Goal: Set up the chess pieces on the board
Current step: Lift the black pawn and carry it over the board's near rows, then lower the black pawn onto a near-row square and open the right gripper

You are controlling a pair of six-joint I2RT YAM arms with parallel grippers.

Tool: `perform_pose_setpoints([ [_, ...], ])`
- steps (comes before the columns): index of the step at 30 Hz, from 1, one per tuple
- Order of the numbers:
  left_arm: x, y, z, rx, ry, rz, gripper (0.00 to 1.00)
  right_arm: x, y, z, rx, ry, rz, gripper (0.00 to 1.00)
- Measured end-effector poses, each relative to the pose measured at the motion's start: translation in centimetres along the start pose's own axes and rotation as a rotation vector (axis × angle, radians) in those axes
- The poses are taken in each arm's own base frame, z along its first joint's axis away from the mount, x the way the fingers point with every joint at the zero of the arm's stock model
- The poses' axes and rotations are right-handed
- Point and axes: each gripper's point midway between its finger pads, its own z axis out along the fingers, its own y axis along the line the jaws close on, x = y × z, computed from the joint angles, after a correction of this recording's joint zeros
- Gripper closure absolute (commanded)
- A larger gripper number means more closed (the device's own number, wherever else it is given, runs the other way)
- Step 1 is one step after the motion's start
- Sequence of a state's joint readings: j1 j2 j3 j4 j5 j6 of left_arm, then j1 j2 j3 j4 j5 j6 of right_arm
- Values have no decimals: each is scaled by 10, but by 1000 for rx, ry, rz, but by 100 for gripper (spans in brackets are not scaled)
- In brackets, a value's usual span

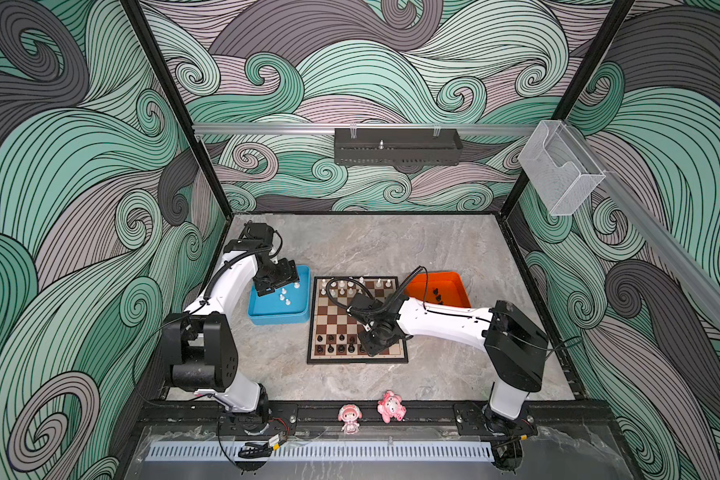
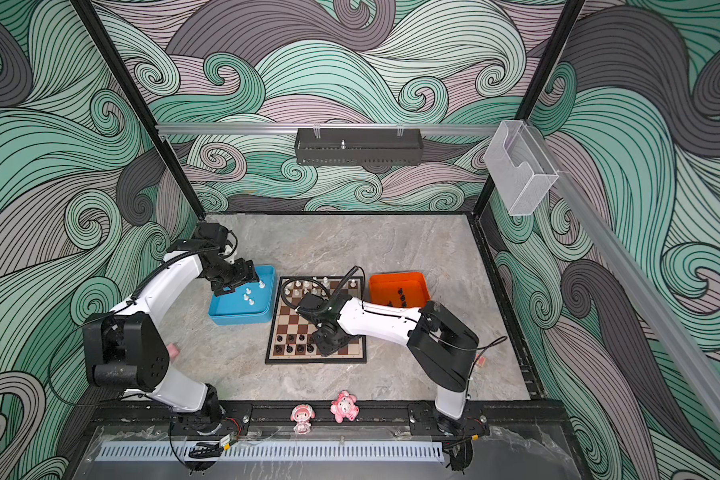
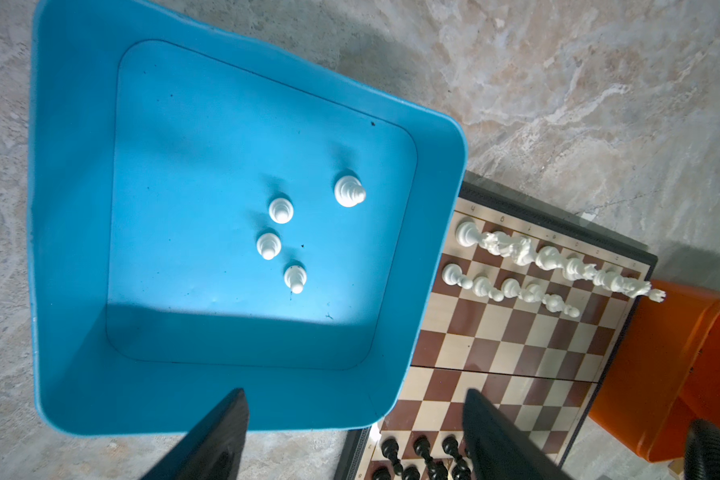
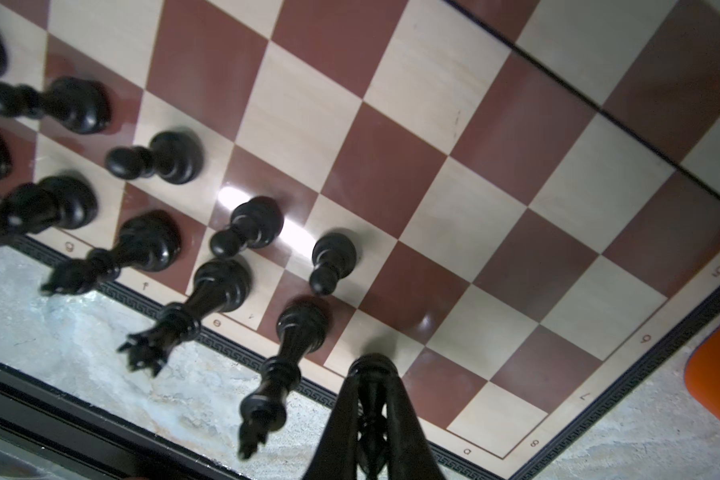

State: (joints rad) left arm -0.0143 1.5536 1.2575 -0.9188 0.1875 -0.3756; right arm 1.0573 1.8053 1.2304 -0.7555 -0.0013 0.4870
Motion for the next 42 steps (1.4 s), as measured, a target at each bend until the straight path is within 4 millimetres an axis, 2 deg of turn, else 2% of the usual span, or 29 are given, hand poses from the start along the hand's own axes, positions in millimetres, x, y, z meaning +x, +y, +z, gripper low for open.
perform_pose_setpoints([
  [21, 0, 0, 1, 1, 1, 0, 17, -2, 2, 5, 0, 14, -4, 82],
  [42, 0, -1, 2, 5, 0, 0, 17, -2, 0, 5, 16, 25, -4, 70],
])
